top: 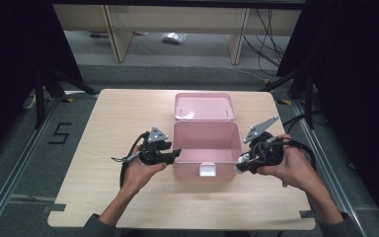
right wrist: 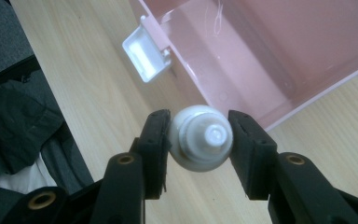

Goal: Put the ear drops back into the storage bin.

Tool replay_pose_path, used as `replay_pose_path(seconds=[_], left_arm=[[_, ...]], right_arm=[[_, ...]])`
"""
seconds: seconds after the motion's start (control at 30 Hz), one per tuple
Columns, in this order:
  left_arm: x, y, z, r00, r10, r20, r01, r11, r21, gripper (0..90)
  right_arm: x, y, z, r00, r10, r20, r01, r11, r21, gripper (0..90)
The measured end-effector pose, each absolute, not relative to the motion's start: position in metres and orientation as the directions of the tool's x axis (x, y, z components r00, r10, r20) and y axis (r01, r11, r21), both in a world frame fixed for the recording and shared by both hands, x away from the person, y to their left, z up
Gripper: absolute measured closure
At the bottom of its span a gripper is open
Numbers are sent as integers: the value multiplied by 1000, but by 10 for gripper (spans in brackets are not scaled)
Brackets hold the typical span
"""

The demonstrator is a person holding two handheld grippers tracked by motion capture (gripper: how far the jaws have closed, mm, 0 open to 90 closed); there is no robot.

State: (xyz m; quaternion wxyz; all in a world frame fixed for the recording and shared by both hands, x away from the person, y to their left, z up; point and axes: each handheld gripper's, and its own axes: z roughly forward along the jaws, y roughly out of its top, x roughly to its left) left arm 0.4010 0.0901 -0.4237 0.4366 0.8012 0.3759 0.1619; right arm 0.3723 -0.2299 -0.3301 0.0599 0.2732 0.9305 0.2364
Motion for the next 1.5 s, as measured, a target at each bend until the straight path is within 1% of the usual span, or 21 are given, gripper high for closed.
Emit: replay_pose_path(seconds=[0.23, 0.27, 0.4, 0.43, 0.47, 0.57, 0.63, 0.67, 0.8, 0.83, 1.03, 1.5], left_arm=[[399, 89, -423, 659, 749, -67, 466, -337, 818, 551], [399, 89, -423, 659, 749, -69, 467, -335, 818, 551], [399, 88, -423, 664, 745, -64, 464, -343, 817, 552], [399, 88, -423, 663, 745, -66, 466, -342, 816, 553], [399, 88, -423, 663, 746, -67, 466, -341, 816, 553], [398, 88, -423, 664, 745, -64, 464, -344, 816, 554], [398, 88, -423, 664, 745, -67, 465, -342, 817, 554], [398, 88, -423, 664, 745, -67, 465, -341, 817, 554], [397, 87, -423, 665, 745, -62, 463, -345, 816, 554], [397, 87, -423, 665, 744, -63, 464, -346, 815, 554], [397, 88, -423, 669, 740, -71, 465, -342, 817, 554], [397, 87, -423, 668, 741, -71, 465, -341, 817, 554]], right_arm=[[380, -221, -323, -848, 528, 39, 482, 739, 470, 604], [382, -221, -322, -853, 522, 26, 470, 745, 473, 604], [387, -216, -318, -848, 529, 36, 480, 736, 477, 604], [390, -215, -318, -858, 513, 22, 458, 746, 483, 604], [392, -214, -318, -849, 527, 26, 473, 739, 480, 604], [398, -210, -318, -846, 532, 16, 475, 742, 473, 604], [402, -208, -320, -840, 542, 15, 484, 738, 470, 604], [406, -207, -321, -845, 534, 6, 473, 743, 473, 604], [412, -201, -327, -829, 558, 8, 502, 739, 450, 604], [415, -201, -328, -833, 553, -4, 492, 744, 452, 604], [428, -196, -339, -830, 558, -3, 504, 752, 425, 604], [439, -180, -356, -834, 552, -6, 513, 779, 361, 604]])
